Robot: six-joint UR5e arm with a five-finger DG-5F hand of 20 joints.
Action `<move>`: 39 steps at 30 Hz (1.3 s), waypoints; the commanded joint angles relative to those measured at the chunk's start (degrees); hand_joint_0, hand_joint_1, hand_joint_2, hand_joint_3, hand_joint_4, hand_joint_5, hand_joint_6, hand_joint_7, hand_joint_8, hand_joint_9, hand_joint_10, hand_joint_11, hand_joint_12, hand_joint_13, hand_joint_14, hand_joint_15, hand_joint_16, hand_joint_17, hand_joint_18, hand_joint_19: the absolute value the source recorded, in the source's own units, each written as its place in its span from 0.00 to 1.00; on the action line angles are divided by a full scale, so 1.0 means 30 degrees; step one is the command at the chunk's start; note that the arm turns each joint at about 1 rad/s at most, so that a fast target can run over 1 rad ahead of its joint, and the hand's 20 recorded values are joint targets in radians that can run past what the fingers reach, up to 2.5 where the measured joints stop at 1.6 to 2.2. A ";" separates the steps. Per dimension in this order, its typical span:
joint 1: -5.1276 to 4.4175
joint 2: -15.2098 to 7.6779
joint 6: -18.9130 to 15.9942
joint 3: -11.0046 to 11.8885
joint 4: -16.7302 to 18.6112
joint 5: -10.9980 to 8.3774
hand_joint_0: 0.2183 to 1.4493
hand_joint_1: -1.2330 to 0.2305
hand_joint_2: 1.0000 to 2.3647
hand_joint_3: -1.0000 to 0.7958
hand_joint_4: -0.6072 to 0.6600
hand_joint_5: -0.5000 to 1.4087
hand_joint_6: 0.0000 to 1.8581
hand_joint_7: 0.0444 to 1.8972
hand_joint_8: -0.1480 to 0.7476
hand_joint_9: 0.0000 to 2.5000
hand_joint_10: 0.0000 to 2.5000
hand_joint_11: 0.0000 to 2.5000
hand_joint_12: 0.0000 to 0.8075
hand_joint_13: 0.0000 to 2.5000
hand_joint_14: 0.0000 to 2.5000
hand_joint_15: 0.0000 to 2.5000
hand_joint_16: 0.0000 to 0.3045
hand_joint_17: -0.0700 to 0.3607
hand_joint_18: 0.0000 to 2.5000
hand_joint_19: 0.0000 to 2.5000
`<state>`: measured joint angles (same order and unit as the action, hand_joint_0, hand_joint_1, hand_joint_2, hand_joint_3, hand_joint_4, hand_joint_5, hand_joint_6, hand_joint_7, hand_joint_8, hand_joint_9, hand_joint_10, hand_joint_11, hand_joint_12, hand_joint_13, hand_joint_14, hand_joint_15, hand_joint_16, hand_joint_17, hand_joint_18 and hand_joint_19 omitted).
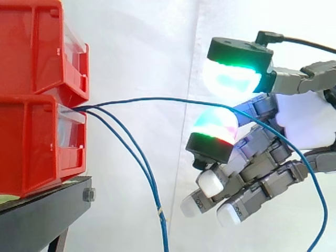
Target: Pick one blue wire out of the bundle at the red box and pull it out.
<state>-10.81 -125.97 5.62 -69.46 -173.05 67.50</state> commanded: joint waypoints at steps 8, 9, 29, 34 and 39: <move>0.0029 0.0006 0.0002 0.0008 -0.0001 0.0000 0.29 0.36 0.01 0.44 0.64 0.18 0.46 0.64 0.59 0.32 0.01 0.23 0.55 0.13 0.00 0.04 0.20 0.48 0.18 0.12; 0.0000 0.0006 0.0002 0.0008 -0.0001 0.0000 0.29 0.35 0.01 0.44 0.63 0.18 0.46 0.64 0.58 0.32 0.01 0.23 0.55 0.13 0.00 0.04 0.20 0.48 0.18 0.12; 0.0000 0.0153 -0.0027 -0.0021 -0.1114 0.0059 0.32 0.31 0.02 0.50 0.59 0.18 0.47 0.67 0.59 0.34 0.01 0.25 0.54 0.15 0.00 0.04 0.19 0.47 0.20 0.11; 0.0000 0.0328 -0.0027 -0.0138 -0.1553 0.0088 0.32 0.31 0.02 0.51 0.59 0.18 0.47 0.67 0.59 0.34 0.01 0.25 0.54 0.16 0.00 0.04 0.19 0.47 0.20 0.11; 0.0000 0.0797 -0.0027 -0.1252 -0.1524 0.0059 0.32 0.31 0.02 0.51 0.58 0.18 0.47 0.66 0.58 0.34 0.01 0.25 0.54 0.16 0.00 0.04 0.19 0.47 0.21 0.11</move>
<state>-10.81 -124.51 5.44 -71.01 -177.66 67.77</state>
